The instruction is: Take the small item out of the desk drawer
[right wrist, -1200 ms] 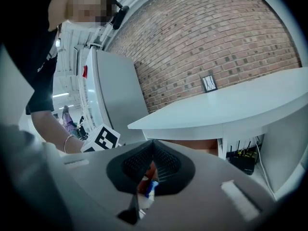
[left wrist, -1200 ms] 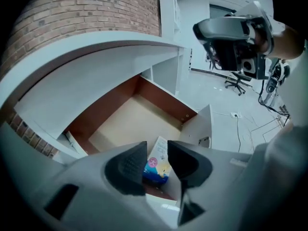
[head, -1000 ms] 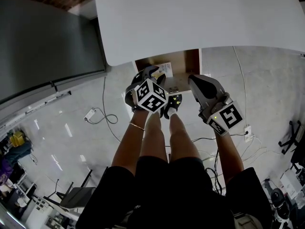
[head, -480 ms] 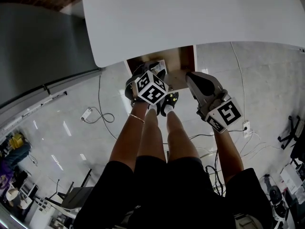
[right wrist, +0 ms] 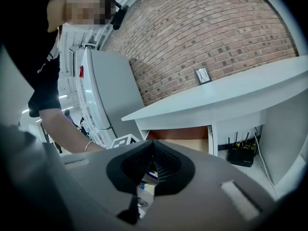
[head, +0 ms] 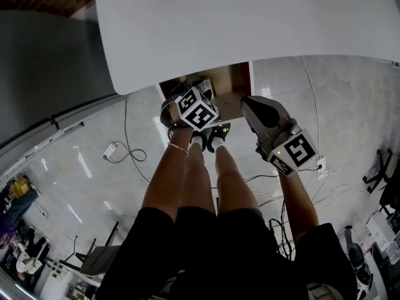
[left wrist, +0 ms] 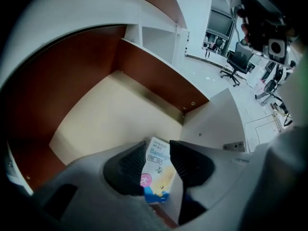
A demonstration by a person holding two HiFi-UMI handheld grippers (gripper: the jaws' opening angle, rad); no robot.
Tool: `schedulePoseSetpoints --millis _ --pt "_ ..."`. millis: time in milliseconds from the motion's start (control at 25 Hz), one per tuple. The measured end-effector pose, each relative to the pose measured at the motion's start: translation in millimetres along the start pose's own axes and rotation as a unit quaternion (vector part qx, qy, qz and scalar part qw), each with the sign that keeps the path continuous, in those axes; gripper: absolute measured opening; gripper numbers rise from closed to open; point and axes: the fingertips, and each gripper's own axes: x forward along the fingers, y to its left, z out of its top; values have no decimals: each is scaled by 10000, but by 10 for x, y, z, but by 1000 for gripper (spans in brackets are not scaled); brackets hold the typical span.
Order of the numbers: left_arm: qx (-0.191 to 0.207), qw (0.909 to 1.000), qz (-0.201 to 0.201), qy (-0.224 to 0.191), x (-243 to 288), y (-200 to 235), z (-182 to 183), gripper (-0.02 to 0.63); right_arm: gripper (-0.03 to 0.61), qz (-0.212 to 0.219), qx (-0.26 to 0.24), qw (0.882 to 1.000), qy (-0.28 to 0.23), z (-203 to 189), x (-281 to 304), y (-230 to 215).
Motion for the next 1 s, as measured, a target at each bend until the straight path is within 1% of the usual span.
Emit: schedulePoseSetpoints --millis 560,760,1000 --pt "186 9990 -211 362 274 62 -170 172 12 -113 40 9998 174 -153 10 -103" --pt "197 9986 -284 402 329 68 -194 172 12 -153 94 9997 179 -173 13 -109" --pt "174 9986 -334 358 316 54 -203 172 12 -180 79 9996 209 -208 5 -118"
